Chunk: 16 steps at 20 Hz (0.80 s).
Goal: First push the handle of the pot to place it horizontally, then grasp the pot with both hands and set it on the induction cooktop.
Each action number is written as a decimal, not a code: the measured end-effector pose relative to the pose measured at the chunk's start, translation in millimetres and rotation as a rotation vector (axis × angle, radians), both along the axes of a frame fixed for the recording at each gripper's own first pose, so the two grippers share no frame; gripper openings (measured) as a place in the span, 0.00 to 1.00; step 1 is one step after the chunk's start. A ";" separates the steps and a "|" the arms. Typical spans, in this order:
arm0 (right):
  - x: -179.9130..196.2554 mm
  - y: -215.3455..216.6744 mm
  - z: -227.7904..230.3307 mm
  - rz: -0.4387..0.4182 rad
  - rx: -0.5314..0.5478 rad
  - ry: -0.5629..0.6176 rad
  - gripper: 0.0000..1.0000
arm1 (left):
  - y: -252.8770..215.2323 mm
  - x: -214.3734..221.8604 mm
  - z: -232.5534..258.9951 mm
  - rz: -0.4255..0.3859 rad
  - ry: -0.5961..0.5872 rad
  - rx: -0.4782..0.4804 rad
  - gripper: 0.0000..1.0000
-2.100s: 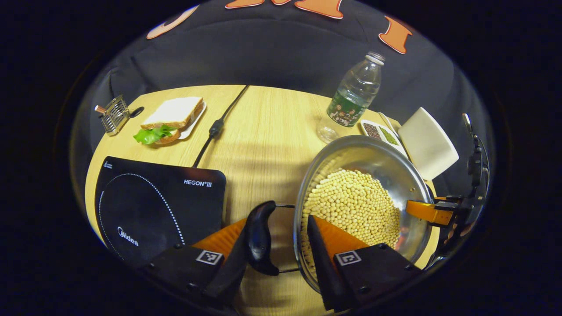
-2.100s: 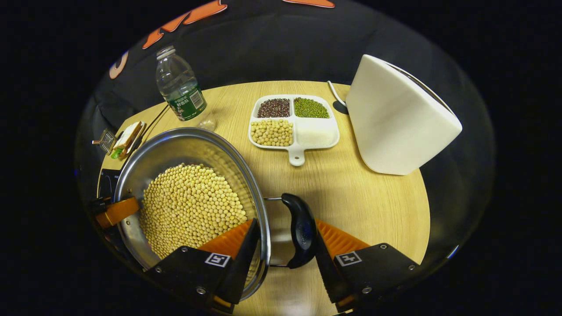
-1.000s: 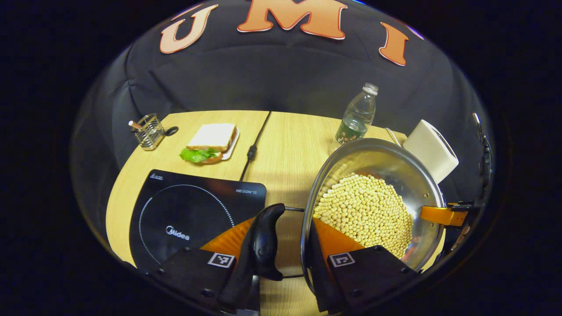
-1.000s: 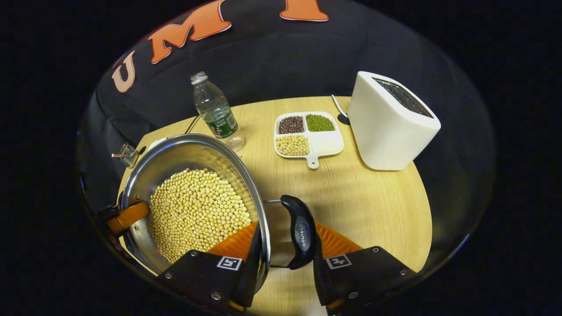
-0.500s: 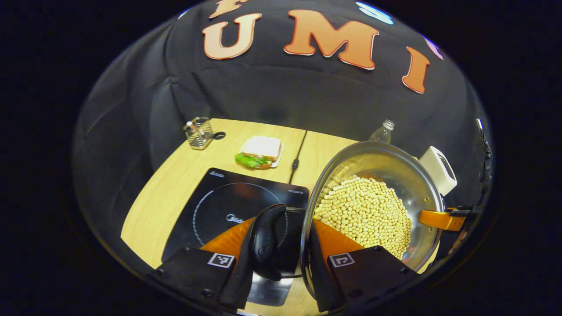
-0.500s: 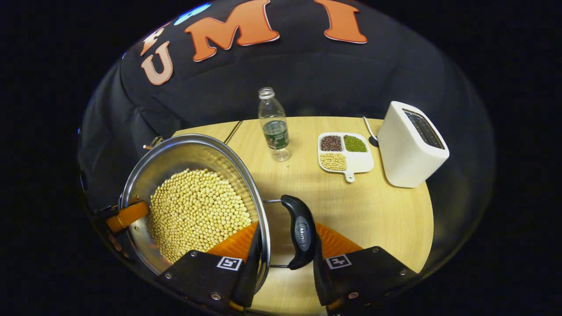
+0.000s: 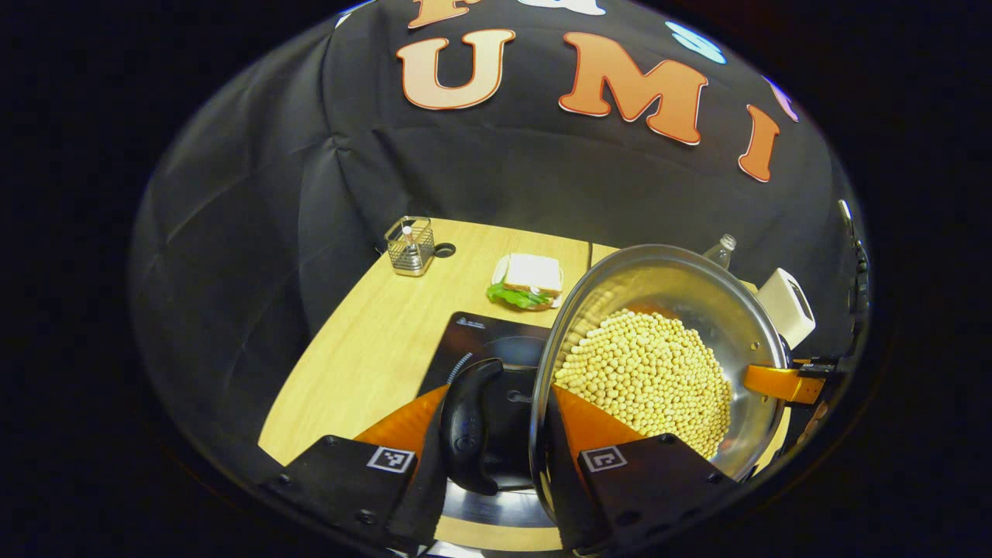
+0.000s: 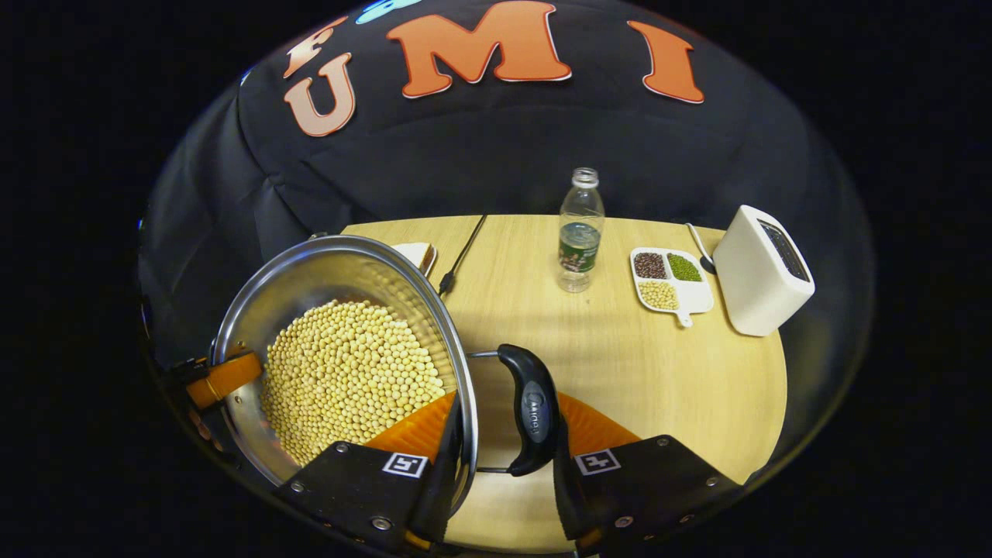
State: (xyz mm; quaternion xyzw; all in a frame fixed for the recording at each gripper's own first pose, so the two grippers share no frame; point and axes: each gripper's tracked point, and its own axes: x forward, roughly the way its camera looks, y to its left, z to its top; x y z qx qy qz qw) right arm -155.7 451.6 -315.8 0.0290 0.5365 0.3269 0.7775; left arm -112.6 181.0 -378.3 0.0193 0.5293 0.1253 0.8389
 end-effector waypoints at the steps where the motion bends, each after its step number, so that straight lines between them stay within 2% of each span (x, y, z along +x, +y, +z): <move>1: -6.0 11.9 0.4 -0.004 -0.006 0.011 0.54 | 13.3 2.0 -2.3 0.002 0.003 -0.005 0.64; 5: -18.0 53.1 1.6 -0.021 -0.029 0.027 0.54 | 62.7 9.4 -10.7 -0.012 0.025 -0.022 0.64; 6: -18.9 60.5 1.7 -0.025 -0.036 0.031 0.50 | 66.5 9.8 -11.8 -0.014 0.032 -0.029 0.63; 7: -21.5 66.6 1.7 -0.031 -0.041 0.037 0.54 | 72.8 14.1 -14.7 -0.022 0.033 -0.031 0.63; 8: -22.2 72.5 0.7 -0.035 -0.047 0.042 0.55 | 80.6 16.0 -16.8 -0.032 0.037 -0.033 0.64; 16: -28.9 85.4 -14.2 -0.054 -0.108 0.067 0.55 | 96.0 22.3 -52.7 -0.041 0.081 -0.094 0.63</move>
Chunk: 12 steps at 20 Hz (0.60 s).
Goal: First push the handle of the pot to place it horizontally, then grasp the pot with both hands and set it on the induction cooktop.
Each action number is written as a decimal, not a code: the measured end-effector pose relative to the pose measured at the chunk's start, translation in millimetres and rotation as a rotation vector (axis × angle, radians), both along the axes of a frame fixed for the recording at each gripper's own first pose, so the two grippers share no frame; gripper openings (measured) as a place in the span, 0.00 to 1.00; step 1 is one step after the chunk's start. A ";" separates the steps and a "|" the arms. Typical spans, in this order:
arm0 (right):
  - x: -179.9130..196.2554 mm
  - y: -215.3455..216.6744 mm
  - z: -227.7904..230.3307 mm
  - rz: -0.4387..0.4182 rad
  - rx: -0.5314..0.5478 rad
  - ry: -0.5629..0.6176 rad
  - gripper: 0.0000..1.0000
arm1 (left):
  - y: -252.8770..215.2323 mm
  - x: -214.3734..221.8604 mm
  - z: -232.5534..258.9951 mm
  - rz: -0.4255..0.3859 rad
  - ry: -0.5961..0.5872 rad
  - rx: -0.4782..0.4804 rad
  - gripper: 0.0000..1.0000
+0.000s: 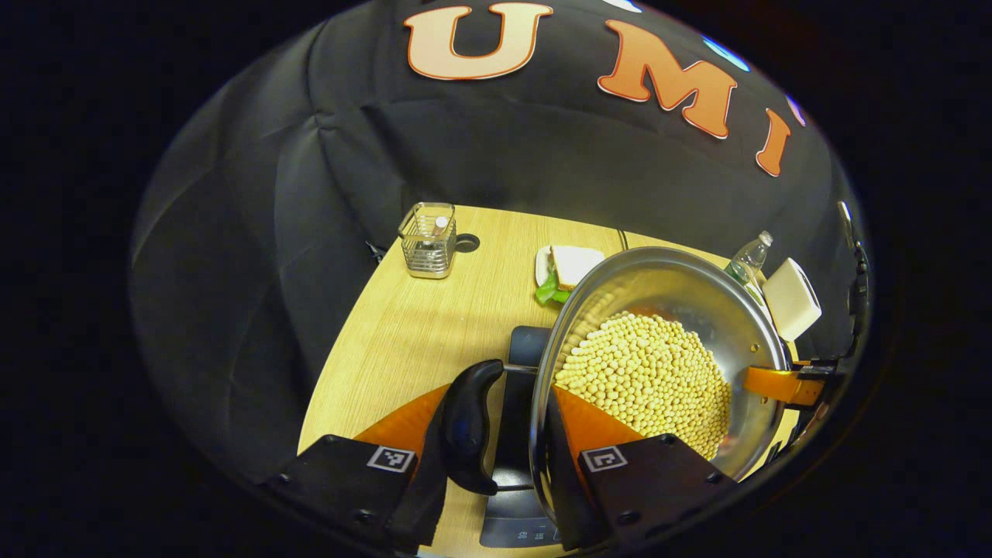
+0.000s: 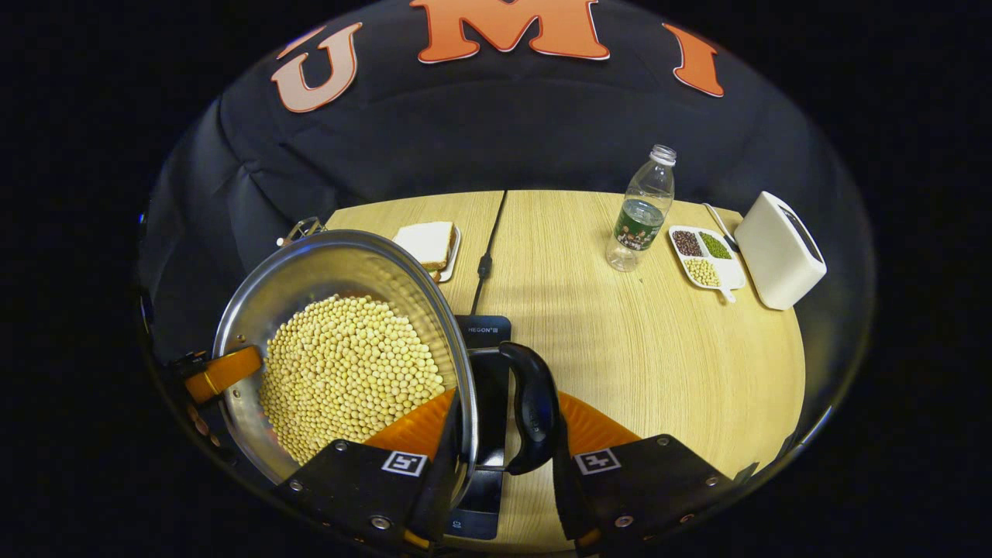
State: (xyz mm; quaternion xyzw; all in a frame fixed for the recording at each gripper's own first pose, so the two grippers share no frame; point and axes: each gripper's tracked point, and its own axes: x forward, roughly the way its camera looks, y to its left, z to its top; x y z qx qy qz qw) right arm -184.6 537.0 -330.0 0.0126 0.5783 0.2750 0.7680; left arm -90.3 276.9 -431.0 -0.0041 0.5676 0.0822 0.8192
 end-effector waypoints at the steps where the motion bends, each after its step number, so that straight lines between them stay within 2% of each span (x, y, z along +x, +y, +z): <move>1: 0.0 0.2 -1.3 -0.005 -0.004 0.003 0.55 | -0.3 -0.2 -0.7 -0.005 0.003 -0.004 0.64; 12: 3.8 4.7 -24.9 -0.029 -0.028 0.018 0.55 | -2.9 2.7 -22.2 -0.001 0.030 -0.037 0.63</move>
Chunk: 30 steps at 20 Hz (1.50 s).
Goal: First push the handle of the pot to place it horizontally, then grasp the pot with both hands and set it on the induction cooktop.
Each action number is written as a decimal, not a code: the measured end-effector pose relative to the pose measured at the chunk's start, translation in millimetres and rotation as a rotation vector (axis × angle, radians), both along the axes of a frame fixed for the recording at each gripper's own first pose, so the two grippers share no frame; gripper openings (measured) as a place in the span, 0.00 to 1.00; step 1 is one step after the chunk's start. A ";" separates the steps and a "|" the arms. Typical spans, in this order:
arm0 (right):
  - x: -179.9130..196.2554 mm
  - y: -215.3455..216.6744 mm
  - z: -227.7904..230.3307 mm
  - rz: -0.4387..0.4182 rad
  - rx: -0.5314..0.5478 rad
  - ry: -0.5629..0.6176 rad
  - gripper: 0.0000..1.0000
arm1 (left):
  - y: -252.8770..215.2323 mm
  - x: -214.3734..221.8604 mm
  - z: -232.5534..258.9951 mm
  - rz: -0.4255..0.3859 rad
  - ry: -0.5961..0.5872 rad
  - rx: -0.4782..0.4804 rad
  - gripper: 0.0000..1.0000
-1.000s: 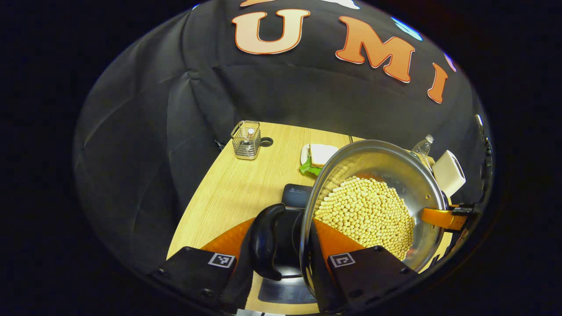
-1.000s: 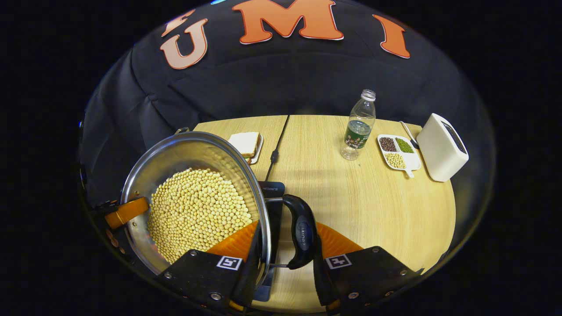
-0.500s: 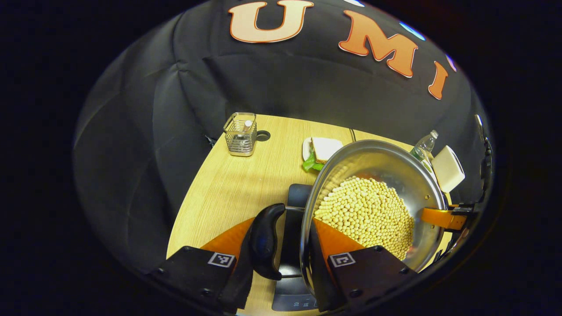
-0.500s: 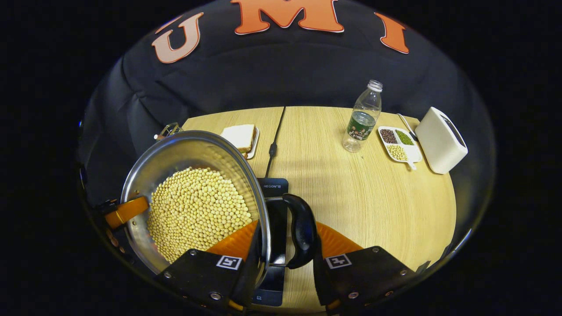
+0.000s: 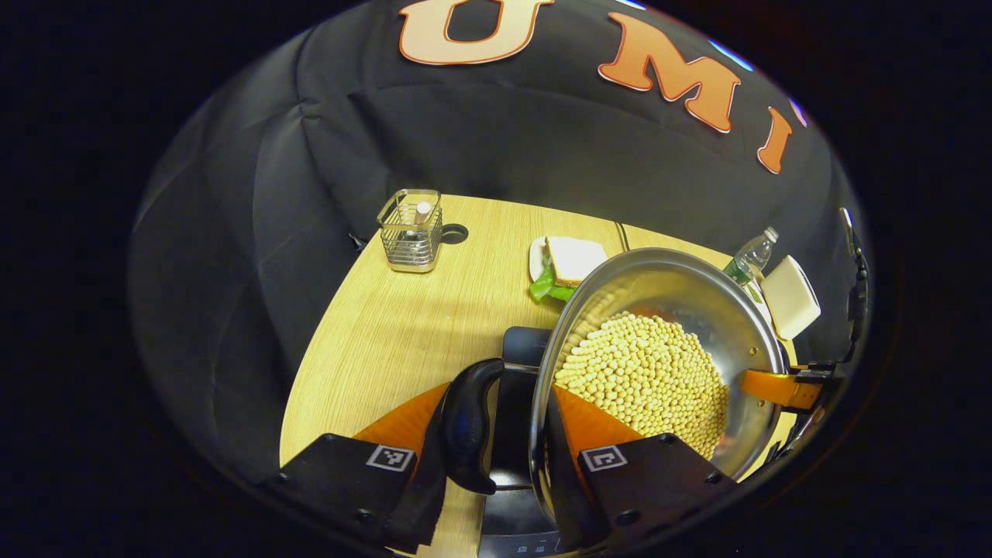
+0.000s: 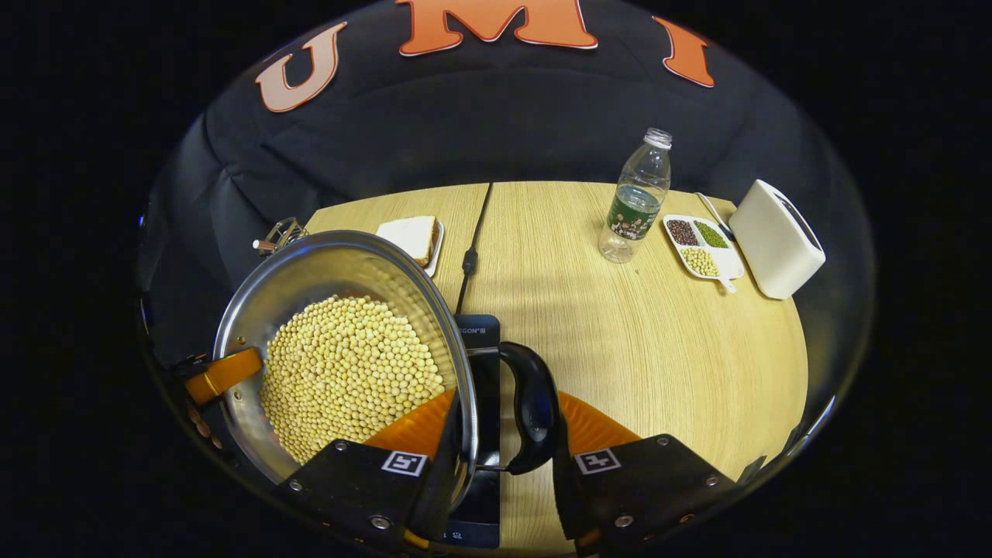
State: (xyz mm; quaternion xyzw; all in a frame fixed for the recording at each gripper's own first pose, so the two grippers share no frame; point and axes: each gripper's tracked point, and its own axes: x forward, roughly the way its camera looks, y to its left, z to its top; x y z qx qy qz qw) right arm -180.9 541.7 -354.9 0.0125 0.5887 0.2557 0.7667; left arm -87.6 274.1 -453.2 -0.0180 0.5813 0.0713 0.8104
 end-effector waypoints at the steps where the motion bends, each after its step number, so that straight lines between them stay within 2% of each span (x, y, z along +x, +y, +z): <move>1: -1.4 0.6 -1.1 0.002 -0.001 0.001 0.55 | -0.8 -0.1 -2.1 0.004 0.005 -0.003 0.63; 6: -4.4 6.0 -17.3 0.016 -0.013 0.016 0.55 | 2.0 -5.5 -15.0 0.032 0.038 -0.012 0.65; 7: -5.3 6.8 -20.5 0.017 -0.014 0.019 0.51 | 2.1 -6.3 -17.3 0.036 0.044 -0.013 0.64; 8: -5.8 7.6 -23.2 0.017 -0.015 0.022 0.55 | 2.4 -7.4 -19.5 0.041 0.048 -0.014 0.64; 14: -3.2 13.3 -30.2 0.019 -0.011 0.029 0.55 | 3.4 -10.3 -21.4 0.035 0.073 -0.005 0.65; 15: -4.6 12.6 -30.2 0.025 -0.011 0.029 0.51 | 2.8 -10.5 -22.5 0.038 0.077 -0.008 0.65; 18: -1.4 12.8 -32.2 0.052 0.006 0.013 0.60 | 3.8 -11.5 -19.9 0.042 0.069 0.004 0.67; 22: 4.8 3.9 -16.9 0.031 0.134 0.035 0.67 | 6.6 -7.5 -14.0 0.070 0.019 0.009 0.75; 23: 10.0 -1.8 -9.4 0.012 0.167 0.027 0.72 | 6.8 -4.4 -9.0 0.077 -0.007 0.017 0.82; 25: 25.0 -15.5 6.4 -0.019 0.210 -0.025 0.79 | 10.4 2.6 3.0 0.076 -0.059 0.053 0.96; 27: 45.6 -36.4 24.8 -0.048 0.230 -0.104 0.83 | 12.2 16.7 21.1 0.061 -0.132 0.095 0.99; 30: 80.6 -76.5 56.9 -0.093 0.266 -0.222 0.87 | 2.1 47.6 67.8 -0.010 -0.285 0.174 0.96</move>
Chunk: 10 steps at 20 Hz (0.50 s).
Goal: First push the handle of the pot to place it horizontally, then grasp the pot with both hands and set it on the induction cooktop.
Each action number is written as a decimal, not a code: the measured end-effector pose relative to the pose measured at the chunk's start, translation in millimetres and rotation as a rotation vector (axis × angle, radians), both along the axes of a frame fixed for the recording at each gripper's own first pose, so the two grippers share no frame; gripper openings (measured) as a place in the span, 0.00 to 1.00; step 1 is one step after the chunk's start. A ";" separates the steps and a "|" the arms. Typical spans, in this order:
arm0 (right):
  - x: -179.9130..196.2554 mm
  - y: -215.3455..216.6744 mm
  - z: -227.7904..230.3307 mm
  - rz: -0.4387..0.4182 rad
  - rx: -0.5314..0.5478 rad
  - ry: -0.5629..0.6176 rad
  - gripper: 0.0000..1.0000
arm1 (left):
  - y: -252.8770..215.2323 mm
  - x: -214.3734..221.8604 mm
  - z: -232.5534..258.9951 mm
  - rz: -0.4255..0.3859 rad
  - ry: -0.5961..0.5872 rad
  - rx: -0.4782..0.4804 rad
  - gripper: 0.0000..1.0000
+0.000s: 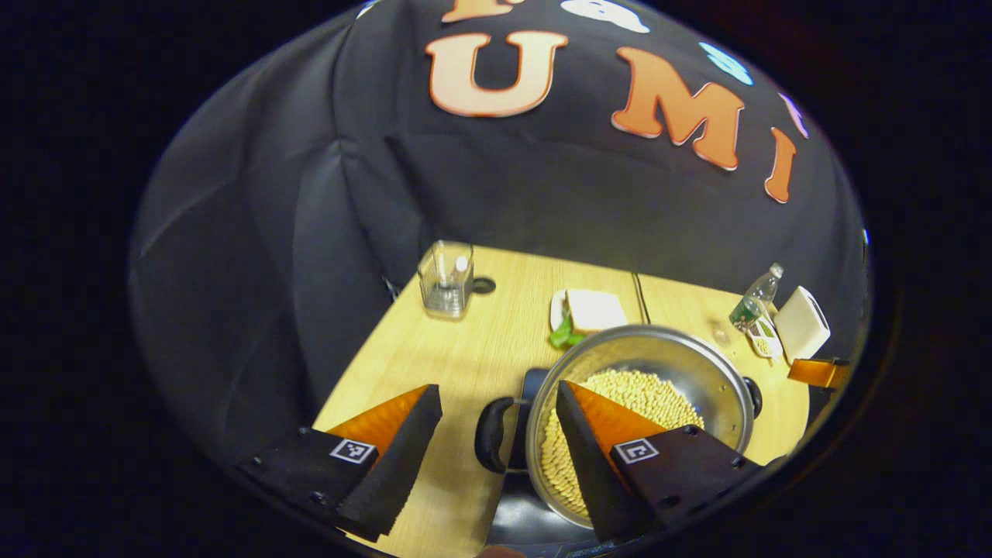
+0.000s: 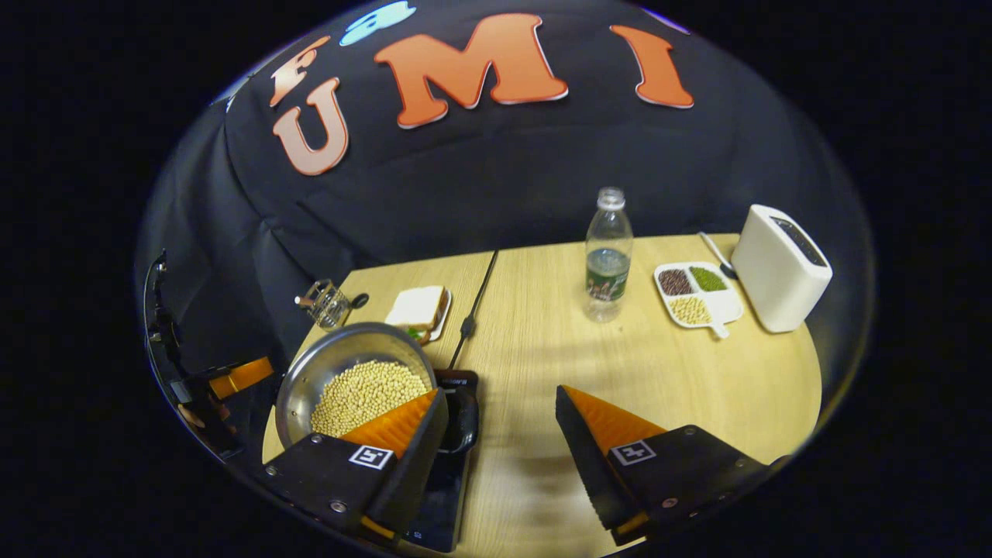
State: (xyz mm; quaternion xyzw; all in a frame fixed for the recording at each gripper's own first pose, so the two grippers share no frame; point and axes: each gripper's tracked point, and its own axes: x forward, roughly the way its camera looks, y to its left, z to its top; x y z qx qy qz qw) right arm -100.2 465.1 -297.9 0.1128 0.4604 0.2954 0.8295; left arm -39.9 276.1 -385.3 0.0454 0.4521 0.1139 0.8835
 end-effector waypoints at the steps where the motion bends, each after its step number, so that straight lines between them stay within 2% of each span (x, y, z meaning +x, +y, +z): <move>1: 12.3 -16.2 8.0 -0.026 0.002 -0.035 0.88 | -5.6 12.2 13.4 -0.017 -0.052 0.022 0.96; 3: 37.5 -50.4 25.3 -0.081 0.014 -0.097 0.93 | -29.5 33.5 47.6 -0.047 -0.135 0.034 0.98; 6: 73.3 -108.7 58.9 -0.160 0.028 -0.198 0.94 | -80.4 58.0 95.8 -0.058 -0.260 0.007 0.98; 10: 115.2 -187.2 104.9 -0.206 -0.007 -0.389 0.94 | -124.1 80.9 163.6 -0.093 -0.397 0.027 0.98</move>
